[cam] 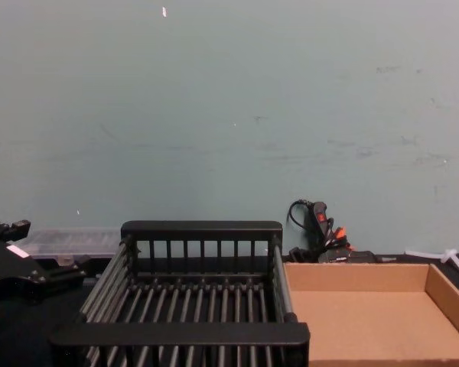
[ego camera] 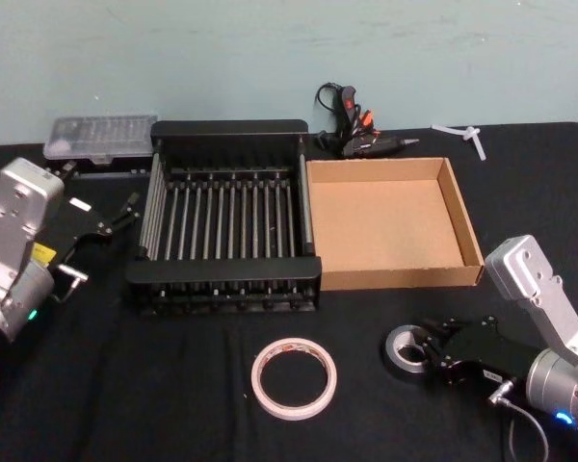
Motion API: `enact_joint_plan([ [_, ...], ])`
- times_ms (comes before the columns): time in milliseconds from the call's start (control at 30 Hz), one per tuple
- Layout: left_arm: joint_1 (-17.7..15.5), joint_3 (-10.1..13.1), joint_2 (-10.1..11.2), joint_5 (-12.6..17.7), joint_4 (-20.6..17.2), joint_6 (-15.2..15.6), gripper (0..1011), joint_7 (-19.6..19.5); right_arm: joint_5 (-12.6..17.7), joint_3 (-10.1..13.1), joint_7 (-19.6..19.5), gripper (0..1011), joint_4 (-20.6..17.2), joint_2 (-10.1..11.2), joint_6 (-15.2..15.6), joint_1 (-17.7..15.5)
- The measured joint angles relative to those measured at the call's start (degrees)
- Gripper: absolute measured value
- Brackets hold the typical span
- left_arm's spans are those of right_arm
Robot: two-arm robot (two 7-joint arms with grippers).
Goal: Pick up the white tape and place it into the black box , Pick up the silver tape and place it into the brown box.
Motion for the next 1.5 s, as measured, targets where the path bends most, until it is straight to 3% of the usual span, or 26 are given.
enact_joint_plan([
  [333, 0.00, 0.00, 0.00, 0.00, 0.00, 0.00, 1001, 0.00, 0.06, 0.20, 0.30, 144, -0.09, 0.01, -0.28, -0.13],
  [833, 0.00, 0.00, 0.00, 0.00, -0.01, 0.00, 1001, 0.00, 1.99, 2.07, 2.15, 144, -2.25, 0.40, -4.74, 1.00],
  [1133, 0.00, 0.00, 0.00, 0.00, 0.00, 0.00, 1001, 0.00, 1.95, 1.69, 1.90, 144, -0.59, -1.28, -6.72, 5.66],
  [1500, 0.00, 0.00, 0.00, 0.00, 0.00, 0.00, 1001, 0.00, 0.78, 0.60, 0.05, 144, 4.91, -4.79, -6.80, 12.95],
])
